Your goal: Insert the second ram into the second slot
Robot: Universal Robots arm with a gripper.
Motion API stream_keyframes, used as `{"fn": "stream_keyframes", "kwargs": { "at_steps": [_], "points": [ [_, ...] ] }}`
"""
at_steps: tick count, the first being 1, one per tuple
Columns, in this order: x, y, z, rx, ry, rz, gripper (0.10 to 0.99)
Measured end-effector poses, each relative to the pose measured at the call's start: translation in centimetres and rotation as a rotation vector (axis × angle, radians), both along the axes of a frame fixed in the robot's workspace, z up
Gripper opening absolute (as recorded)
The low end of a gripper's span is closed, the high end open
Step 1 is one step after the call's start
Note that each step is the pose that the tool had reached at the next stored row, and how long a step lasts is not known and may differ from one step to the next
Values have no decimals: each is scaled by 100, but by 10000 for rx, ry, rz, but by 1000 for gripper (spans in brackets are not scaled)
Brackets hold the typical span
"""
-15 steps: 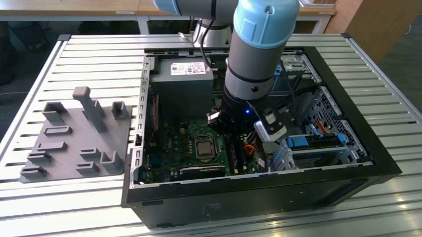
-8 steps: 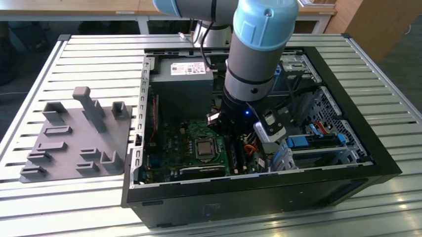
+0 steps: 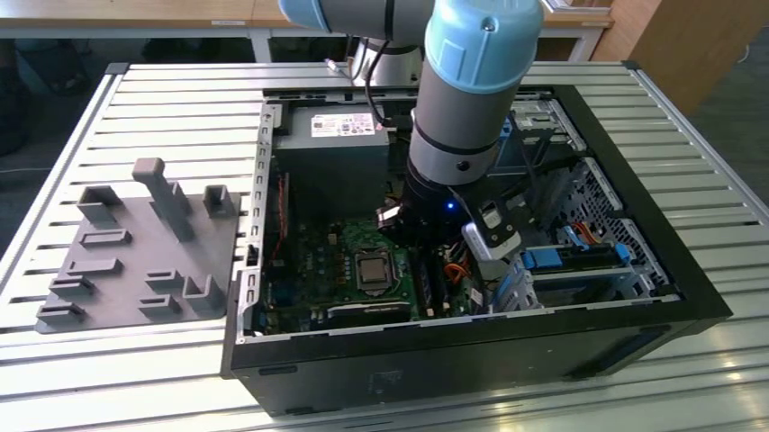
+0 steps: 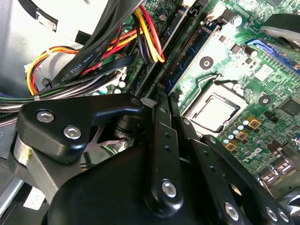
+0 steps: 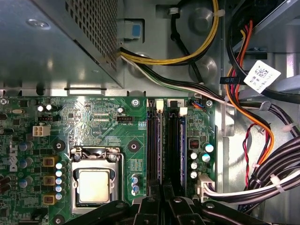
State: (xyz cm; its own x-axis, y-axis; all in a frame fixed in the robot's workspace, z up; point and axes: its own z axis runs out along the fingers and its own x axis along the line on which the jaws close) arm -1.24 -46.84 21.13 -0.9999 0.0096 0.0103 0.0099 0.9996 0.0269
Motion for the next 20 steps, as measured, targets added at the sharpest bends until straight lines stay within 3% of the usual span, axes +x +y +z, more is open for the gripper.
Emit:
{"fn": "stream_keyframes", "kwargs": {
  "at_steps": [2,3,9,20],
  "points": [
    [0,0,-1,1,0,0,149],
    [0,0,-1,1,0,0,212],
    [0,0,21,0,-1,0,212],
    [0,0,162,0,35,0,212]
  ]
}}
